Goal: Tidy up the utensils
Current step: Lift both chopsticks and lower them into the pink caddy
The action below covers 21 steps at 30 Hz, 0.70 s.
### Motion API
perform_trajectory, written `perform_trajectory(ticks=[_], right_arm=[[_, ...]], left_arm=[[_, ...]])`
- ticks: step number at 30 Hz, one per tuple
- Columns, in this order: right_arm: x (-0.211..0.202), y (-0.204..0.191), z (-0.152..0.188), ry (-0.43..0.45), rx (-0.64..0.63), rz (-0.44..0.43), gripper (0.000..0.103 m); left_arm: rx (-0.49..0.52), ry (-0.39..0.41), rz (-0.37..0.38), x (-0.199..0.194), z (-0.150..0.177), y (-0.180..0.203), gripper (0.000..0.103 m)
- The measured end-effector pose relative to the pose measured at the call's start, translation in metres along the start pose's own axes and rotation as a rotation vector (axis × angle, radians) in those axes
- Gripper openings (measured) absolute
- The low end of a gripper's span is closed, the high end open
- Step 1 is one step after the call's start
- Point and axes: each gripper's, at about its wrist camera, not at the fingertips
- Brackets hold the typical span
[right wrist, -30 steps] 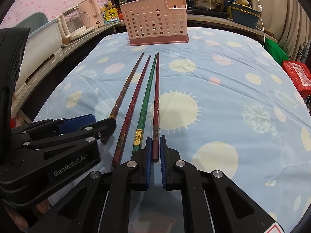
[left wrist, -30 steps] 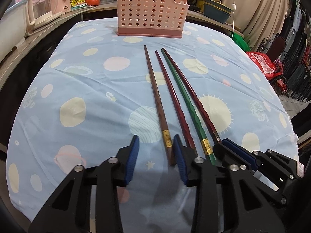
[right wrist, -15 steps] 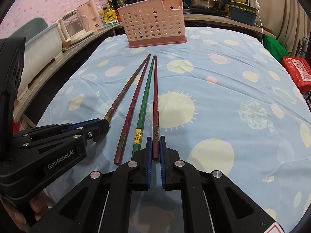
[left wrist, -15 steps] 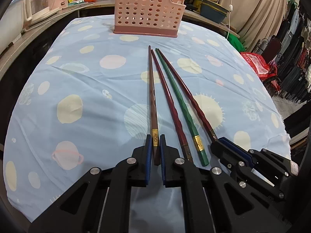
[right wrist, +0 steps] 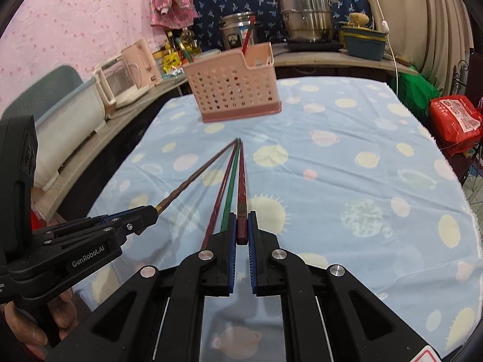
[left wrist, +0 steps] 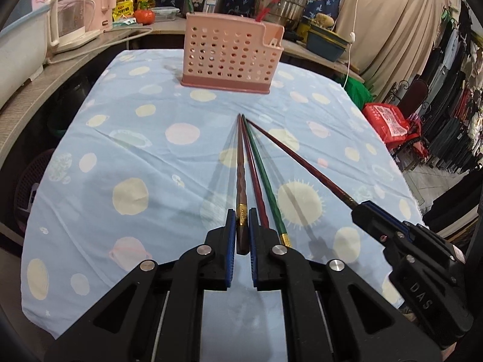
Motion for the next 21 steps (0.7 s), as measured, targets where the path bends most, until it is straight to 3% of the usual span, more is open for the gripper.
perform_trajectory(ticks=[12,21], right_arm=[[-0.039,-0.001,-0.061,0.147,-0.002,-0.015,0.007],[-0.046,-0.009,-0.116,0.225,-0.058,-0.02,0.007]], left_arm=[[-0.016,0.095,-0.059,-0.035,-0.043,-0.014,0.007],[0.003,0.189,-0.077,-0.057,-0.089,-0.015,0.007]])
Point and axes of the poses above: each gripper's, at about its wrist camera, not at the fingertips, and x roughly the way its jaws point, y to its right, z to its underside, and after that the axes turned 4 degrees about -z, right-handed
